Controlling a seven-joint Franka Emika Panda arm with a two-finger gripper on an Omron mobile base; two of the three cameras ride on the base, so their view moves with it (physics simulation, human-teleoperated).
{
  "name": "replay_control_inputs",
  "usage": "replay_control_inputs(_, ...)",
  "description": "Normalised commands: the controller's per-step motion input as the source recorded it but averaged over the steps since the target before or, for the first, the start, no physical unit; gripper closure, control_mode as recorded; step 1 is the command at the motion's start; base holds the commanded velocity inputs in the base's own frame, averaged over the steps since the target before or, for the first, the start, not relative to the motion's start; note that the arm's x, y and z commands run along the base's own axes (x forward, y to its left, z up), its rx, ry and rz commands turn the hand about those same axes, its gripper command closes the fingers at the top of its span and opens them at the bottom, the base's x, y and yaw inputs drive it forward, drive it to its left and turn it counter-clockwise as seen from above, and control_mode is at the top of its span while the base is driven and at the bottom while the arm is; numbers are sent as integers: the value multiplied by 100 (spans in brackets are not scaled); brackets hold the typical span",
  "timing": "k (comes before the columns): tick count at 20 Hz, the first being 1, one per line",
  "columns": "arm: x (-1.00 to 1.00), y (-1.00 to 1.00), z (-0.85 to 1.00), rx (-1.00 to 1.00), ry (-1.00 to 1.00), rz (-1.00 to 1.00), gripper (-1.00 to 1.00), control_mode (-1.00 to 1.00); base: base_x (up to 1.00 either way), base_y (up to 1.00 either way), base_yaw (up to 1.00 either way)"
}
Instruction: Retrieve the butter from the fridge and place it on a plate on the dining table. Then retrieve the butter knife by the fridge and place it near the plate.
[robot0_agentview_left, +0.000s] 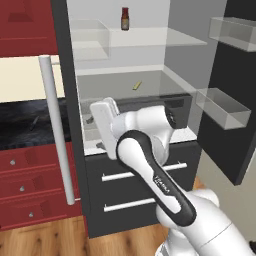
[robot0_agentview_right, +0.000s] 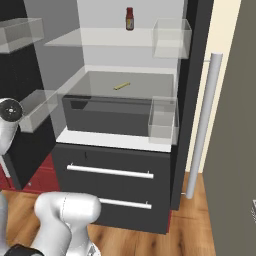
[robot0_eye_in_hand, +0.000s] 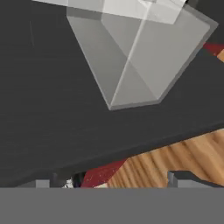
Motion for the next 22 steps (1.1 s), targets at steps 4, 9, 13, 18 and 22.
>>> replay_control_inputs(4,-44,-89,41,-27,0,0,-100,-100,0,0,0)
replay_control_inputs(9,-11,-95,22,-38,3,3,-100,-100,0,0,0)
replay_control_inputs(13,4,-100,0,-49,3,8,-100,-100,0,0,0)
replay_control_inputs(18,0,-100,0,-60,0,12,-100,-100,0,0,0)
replay_control_inputs(22,0,-100,-8,-67,1,11,-100,-100,0,0,0)
